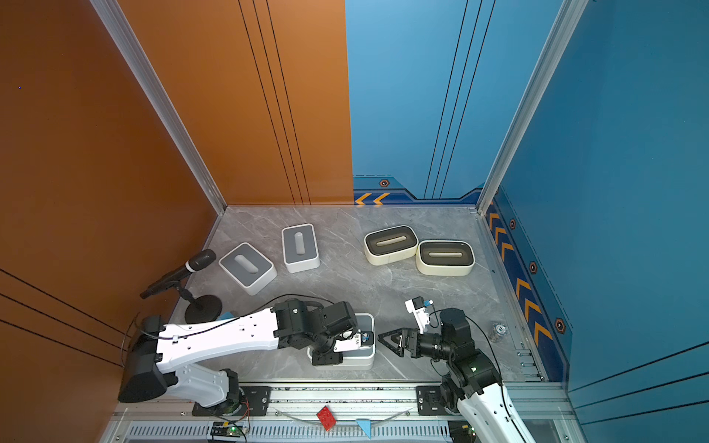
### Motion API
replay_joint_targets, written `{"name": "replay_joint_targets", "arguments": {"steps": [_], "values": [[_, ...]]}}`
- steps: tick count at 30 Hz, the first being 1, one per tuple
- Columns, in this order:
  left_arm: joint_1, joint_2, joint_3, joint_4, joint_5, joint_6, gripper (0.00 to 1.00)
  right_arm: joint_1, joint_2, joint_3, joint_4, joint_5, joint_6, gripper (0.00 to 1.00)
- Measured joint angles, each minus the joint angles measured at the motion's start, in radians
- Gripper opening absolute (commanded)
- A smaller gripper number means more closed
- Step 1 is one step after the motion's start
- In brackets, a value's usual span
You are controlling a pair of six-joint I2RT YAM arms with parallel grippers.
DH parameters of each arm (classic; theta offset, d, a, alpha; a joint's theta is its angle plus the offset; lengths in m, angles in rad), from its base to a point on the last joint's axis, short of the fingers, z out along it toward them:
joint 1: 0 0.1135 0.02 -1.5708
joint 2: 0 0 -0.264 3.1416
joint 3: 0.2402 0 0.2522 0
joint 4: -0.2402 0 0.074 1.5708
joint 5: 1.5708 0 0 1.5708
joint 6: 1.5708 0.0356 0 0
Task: Stack the tissue boxes
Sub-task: Place the tissue box at the tissue box.
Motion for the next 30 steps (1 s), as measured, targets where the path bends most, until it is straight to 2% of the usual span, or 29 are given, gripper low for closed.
{"name": "replay_joint_targets", "arguments": {"steps": [30], "values": [[0.011,-0.01,-0.012,0.01,0.015,0.011,0.41,0.013,0.0,0.0,0.008,0.001,0.0,1.0]]}}
